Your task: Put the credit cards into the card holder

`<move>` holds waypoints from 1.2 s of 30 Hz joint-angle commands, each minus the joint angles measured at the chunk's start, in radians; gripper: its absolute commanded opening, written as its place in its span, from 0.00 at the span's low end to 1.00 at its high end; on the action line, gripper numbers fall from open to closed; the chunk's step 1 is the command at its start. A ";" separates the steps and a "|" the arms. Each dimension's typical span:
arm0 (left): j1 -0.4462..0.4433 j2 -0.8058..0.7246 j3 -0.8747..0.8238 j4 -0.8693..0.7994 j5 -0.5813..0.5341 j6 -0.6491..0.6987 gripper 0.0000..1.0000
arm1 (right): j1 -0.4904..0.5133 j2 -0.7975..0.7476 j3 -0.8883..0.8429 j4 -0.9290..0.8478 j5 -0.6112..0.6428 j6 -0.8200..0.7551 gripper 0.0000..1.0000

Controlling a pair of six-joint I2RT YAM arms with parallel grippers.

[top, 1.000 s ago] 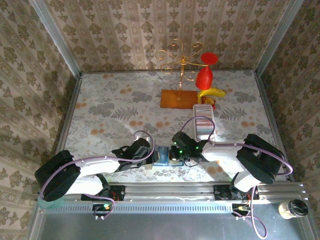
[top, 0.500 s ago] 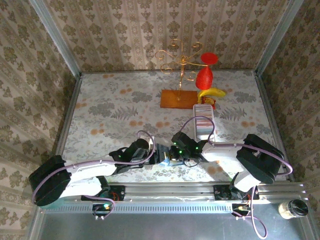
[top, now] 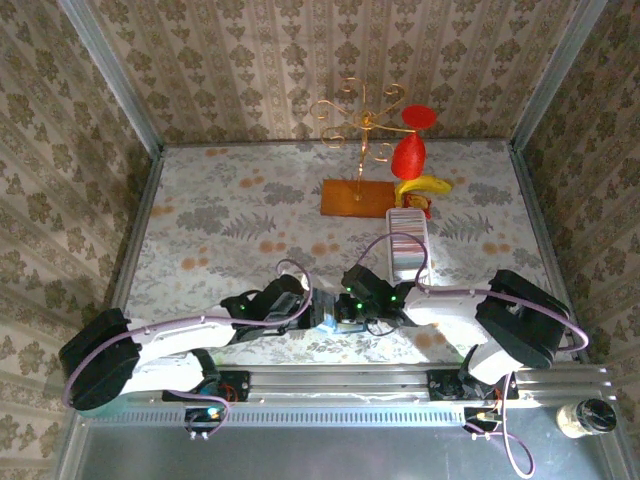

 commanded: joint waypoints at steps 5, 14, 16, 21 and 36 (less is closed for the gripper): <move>-0.006 -0.027 0.049 -0.220 -0.095 0.012 0.07 | 0.009 -0.123 0.040 -0.152 0.090 -0.044 0.10; -0.008 -0.053 0.097 -0.386 -0.138 0.037 0.00 | 0.019 -0.228 0.079 -0.404 0.276 -0.051 0.26; -0.008 -0.048 0.111 -0.412 -0.144 0.046 0.00 | 0.019 -0.223 0.079 -0.384 0.264 -0.055 0.35; -0.010 -0.045 0.131 -0.438 -0.148 0.056 0.00 | 0.039 -0.157 0.135 -0.367 0.215 -0.070 0.59; -0.014 -0.058 0.131 -0.448 -0.153 0.051 0.00 | 0.078 -0.021 0.227 -0.468 0.275 -0.081 0.32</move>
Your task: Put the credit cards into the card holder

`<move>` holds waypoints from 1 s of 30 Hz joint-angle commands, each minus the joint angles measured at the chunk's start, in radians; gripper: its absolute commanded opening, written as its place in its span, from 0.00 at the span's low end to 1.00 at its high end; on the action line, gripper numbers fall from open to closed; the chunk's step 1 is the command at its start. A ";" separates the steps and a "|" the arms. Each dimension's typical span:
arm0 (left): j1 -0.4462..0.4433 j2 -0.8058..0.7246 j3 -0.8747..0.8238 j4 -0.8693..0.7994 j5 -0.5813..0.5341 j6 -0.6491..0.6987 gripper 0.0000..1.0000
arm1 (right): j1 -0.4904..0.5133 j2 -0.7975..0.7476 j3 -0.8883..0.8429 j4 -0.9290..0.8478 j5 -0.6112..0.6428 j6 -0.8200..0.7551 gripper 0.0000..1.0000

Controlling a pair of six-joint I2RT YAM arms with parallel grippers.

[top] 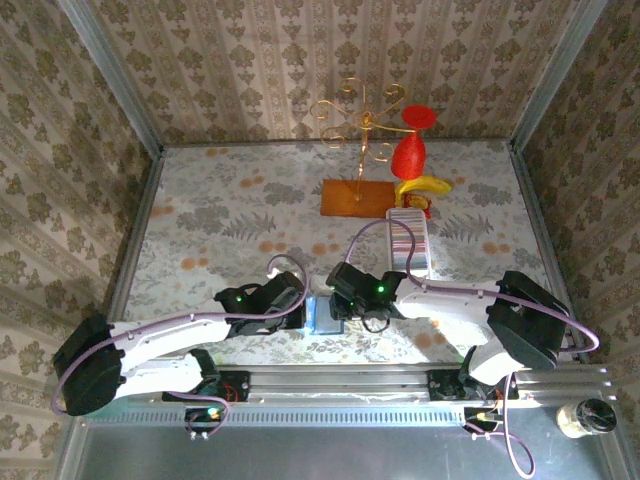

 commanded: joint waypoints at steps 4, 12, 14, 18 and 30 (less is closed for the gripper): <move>-0.009 -0.005 0.008 -0.064 -0.020 0.017 0.00 | 0.008 -0.054 -0.009 -0.061 0.079 0.008 0.24; -0.010 -0.002 0.010 -0.068 -0.017 0.015 0.00 | 0.008 -0.066 -0.035 -0.045 0.074 0.022 0.00; -0.010 0.001 0.018 -0.069 -0.012 0.019 0.00 | 0.008 -0.073 -0.045 -0.032 0.070 0.029 0.00; -0.016 0.014 0.042 -0.043 0.017 0.030 0.04 | 0.008 -0.084 -0.079 0.021 0.047 0.053 0.00; -0.062 0.256 0.168 0.164 0.186 0.056 0.32 | 0.004 -0.171 -0.185 0.127 0.036 0.118 0.00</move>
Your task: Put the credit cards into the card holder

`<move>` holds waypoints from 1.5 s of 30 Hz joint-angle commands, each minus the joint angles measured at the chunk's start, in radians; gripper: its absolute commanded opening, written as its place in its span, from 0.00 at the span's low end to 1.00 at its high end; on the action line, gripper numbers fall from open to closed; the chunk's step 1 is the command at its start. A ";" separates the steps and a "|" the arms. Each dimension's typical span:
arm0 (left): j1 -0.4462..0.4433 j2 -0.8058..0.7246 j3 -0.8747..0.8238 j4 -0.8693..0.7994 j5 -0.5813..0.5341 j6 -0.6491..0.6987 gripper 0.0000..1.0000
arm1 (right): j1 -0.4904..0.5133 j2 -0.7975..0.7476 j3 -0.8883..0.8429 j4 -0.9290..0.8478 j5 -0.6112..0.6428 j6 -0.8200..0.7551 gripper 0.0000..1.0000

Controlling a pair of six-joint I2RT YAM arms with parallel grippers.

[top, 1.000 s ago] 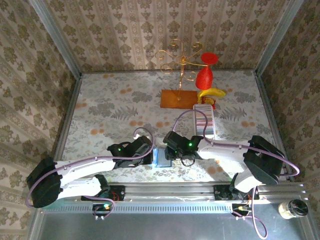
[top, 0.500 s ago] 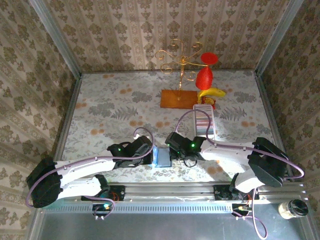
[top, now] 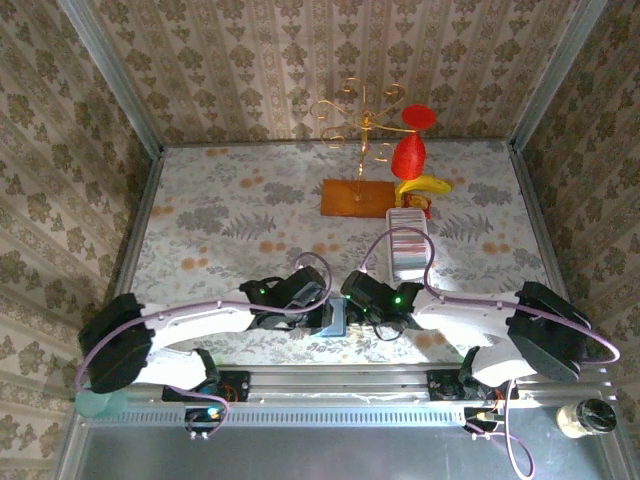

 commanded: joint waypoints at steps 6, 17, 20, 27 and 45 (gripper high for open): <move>-0.010 0.113 -0.004 0.195 0.074 -0.018 0.30 | -0.001 -0.054 -0.040 0.026 0.005 0.049 0.00; -0.001 -0.010 -0.114 0.194 0.023 -0.028 0.21 | -0.005 -0.075 -0.046 0.007 0.002 0.048 0.19; -0.001 -0.047 -0.147 0.196 0.016 -0.041 0.14 | -0.007 -0.077 -0.042 0.012 0.001 0.045 0.22; -0.002 -0.049 -0.176 0.187 0.013 -0.053 0.02 | -0.007 -0.079 -0.038 0.032 -0.011 0.045 0.17; -0.012 0.006 -0.187 0.198 0.018 -0.071 0.00 | -0.007 -0.102 -0.051 0.018 -0.011 0.055 0.18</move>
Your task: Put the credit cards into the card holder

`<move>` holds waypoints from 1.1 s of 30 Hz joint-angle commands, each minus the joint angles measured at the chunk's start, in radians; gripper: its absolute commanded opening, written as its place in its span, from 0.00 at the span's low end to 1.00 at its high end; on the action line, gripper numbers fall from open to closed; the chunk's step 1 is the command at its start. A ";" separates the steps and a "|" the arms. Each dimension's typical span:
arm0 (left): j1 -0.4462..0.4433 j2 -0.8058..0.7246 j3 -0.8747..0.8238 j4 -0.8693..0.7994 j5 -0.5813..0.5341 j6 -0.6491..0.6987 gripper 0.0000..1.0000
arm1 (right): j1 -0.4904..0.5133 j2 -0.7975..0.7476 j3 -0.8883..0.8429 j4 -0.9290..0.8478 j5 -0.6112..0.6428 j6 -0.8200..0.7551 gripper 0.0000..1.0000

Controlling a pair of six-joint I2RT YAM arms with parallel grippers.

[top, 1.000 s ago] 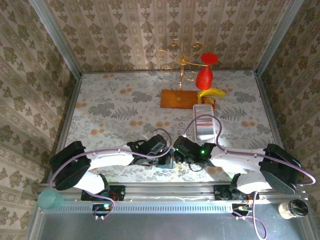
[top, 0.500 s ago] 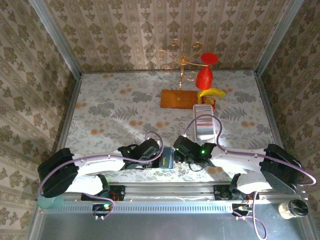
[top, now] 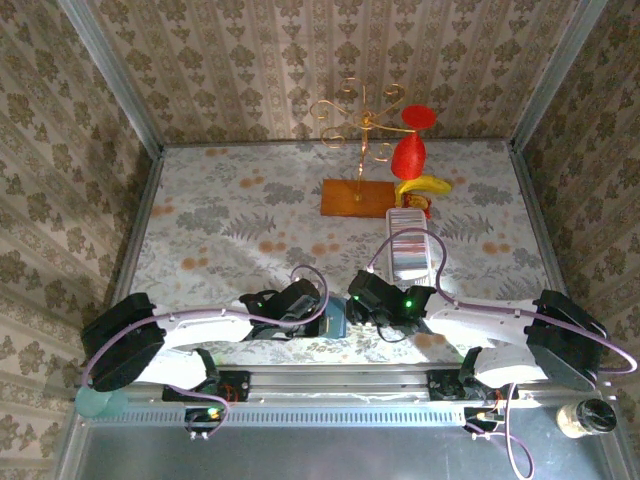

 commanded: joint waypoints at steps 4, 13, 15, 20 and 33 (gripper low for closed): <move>-0.007 0.016 -0.005 -0.029 -0.014 -0.016 0.00 | -0.005 -0.013 -0.009 -0.021 -0.005 0.009 0.16; -0.008 0.022 -0.008 -0.027 -0.015 -0.020 0.00 | -0.005 0.008 0.001 -0.016 -0.029 -0.003 0.20; -0.008 0.025 -0.007 -0.026 -0.011 -0.018 0.00 | -0.005 0.014 0.006 -0.018 -0.035 -0.006 0.23; -0.008 0.027 -0.005 -0.029 -0.015 -0.020 0.00 | -0.005 0.012 0.005 0.004 -0.051 -0.010 0.28; -0.008 0.030 -0.002 -0.031 -0.016 -0.021 0.00 | -0.005 0.023 0.023 -0.012 -0.052 -0.017 0.26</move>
